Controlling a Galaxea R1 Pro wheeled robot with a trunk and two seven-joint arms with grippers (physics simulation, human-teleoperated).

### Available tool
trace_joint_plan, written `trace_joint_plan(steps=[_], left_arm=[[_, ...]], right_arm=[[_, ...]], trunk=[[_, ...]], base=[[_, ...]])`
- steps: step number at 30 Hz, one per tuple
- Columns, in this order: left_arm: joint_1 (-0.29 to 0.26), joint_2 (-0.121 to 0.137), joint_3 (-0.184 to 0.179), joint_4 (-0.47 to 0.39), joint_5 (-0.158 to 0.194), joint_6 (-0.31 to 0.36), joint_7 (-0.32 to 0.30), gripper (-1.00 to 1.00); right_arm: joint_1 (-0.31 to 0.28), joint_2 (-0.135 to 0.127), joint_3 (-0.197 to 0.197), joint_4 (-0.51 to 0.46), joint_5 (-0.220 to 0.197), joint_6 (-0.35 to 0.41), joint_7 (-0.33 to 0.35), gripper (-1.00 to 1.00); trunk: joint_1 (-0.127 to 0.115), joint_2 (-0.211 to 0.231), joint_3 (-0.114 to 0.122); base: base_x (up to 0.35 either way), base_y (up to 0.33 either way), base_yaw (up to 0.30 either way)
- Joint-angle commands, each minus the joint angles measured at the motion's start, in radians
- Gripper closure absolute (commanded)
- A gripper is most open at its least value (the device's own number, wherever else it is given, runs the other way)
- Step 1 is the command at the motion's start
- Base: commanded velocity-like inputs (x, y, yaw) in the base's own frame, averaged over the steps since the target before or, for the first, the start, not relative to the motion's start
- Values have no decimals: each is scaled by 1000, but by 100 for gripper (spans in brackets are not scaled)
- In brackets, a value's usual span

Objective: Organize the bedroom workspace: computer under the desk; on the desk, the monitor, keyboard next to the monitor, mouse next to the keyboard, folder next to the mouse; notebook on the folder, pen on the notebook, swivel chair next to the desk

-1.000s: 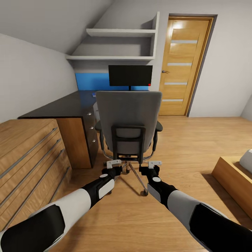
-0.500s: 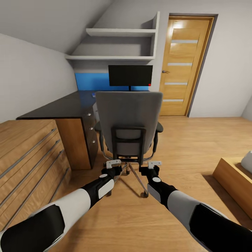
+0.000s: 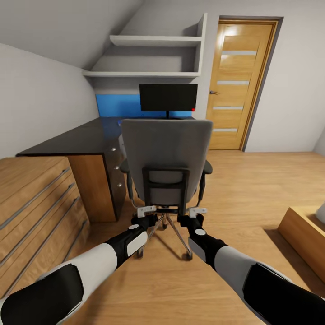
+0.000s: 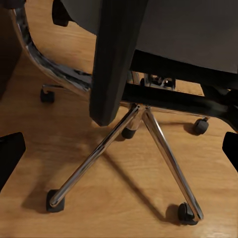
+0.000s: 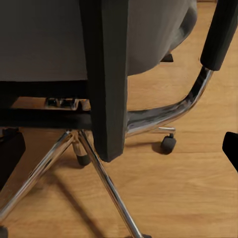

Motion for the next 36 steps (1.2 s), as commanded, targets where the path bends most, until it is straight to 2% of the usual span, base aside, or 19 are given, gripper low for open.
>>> trace_joint_plan(steps=[1,27,36], left_arm=[[-1,0,-9,-1,10,-5,5,-100],[-1,0,-9,-1,10,-5,6,-100],[-1,0,-9,-1,10,-5,6,-100]], right_arm=[[-1,0,8,0,-9,-3,-4,-100],[1,2,8,0,-9,-26,-4,-100],[1,1,7,0,-7,-26,-4,-100]], trunk=[[0,0,-1],[0,0,-1],[0,0,-1]], base=[[275,0,0],[315,-1,0],[313,-143,0]])
